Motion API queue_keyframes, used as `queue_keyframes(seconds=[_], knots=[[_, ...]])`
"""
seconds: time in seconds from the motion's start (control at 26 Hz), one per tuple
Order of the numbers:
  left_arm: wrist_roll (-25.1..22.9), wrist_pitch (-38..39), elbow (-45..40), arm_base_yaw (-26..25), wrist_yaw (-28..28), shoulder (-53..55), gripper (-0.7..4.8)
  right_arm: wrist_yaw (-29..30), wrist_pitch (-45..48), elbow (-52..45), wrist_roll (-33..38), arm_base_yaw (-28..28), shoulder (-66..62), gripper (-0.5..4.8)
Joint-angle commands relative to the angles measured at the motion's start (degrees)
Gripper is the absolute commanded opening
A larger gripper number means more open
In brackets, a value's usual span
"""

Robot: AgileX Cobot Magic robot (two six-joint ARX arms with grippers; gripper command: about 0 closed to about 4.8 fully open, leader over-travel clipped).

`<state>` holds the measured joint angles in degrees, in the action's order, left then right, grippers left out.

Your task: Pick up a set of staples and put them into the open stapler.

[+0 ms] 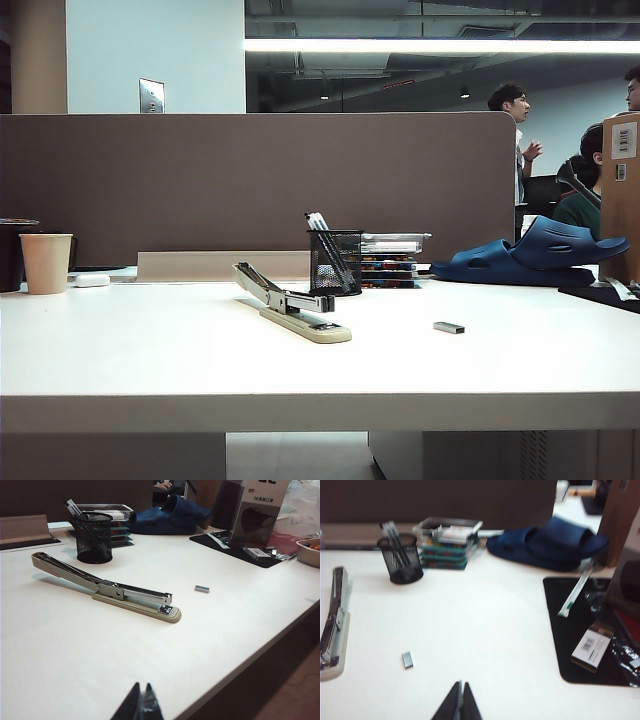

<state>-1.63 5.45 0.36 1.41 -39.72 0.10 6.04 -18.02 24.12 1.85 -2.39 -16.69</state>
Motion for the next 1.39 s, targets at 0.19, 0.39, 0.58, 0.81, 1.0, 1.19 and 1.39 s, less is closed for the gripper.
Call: queue_keyframes(seconds=[0.19,0.39,0.58,0.81,1.0,1.19,1.39], knots=[[0.17,-0.15,0.13,-0.07,-0.42,0.02,-0.06,3.28,-4.70,10.01,0.11,-0.17,-15.32,-0.06],[0.15,0.46,0.13,-0.07,-0.39,0.02,-0.06,3.37,-4.55,14.84,0.11,-0.17,-25.29,-0.06],[0.15,1.36,0.13,-0.07,-0.39,0.02,-0.05,8.46,-5.81,19.15,0.11,-0.22,-35.98,-0.05],[0.15,1.33,0.13,-0.07,-0.37,0.02,-0.05,9.25,-6.69,25.46,0.09,-3.76,-48.59,0.41],[0.15,1.36,0.13,-0.07,-0.39,0.02,-0.06,9.25,-7.23,33.14,-0.35,-8.72,-61.57,2.17],[0.15,1.36,0.13,-0.07,-0.39,0.02,-0.06,9.53,-12.39,44.00,-0.85,-11.76,-75.21,3.18],[0.13,1.36,0.13,-0.09,-0.37,0.02,-0.06,9.09,-22.08,55.30,-4.81,-13.64,-85.90,3.72]])
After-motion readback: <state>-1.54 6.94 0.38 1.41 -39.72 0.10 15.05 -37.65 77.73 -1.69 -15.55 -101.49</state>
